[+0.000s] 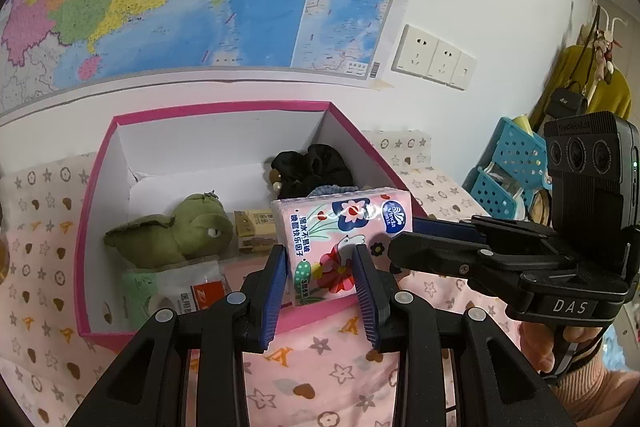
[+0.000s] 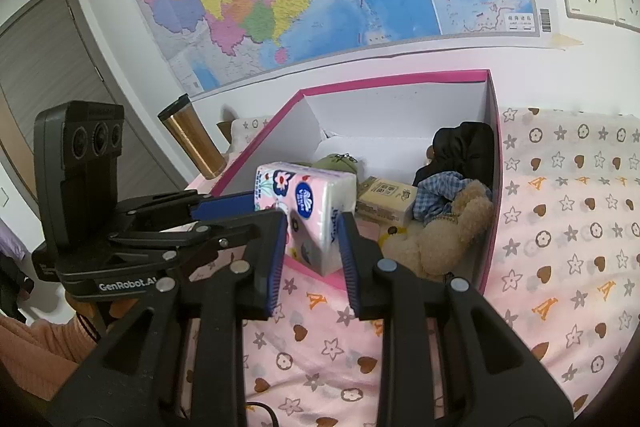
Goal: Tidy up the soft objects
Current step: 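Lower the floral tissue pack into the box beside the teddy bear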
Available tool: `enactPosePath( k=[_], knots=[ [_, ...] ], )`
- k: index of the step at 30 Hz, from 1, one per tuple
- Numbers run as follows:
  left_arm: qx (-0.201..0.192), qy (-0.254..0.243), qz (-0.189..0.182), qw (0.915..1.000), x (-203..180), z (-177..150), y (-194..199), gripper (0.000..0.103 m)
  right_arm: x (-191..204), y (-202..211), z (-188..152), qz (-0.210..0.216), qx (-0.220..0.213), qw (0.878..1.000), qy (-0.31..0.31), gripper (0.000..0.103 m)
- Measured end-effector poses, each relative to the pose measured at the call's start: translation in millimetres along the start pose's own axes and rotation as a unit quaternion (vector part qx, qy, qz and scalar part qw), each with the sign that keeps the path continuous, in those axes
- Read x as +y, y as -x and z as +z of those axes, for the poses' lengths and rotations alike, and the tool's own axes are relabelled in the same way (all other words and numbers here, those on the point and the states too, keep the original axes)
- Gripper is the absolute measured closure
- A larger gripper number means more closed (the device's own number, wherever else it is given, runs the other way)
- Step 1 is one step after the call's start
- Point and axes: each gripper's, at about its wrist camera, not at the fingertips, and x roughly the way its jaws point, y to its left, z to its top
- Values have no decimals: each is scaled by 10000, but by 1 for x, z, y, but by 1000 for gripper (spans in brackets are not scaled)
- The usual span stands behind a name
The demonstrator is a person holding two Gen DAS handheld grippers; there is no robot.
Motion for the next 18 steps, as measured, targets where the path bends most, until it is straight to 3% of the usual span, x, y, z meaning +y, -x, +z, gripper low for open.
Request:
enactPosePath(
  k=[18],
  knots=[
    [17,5,31,10000,3,4,-4,71,-4,-5,3,21,10,10000,-70,73]
  ],
)
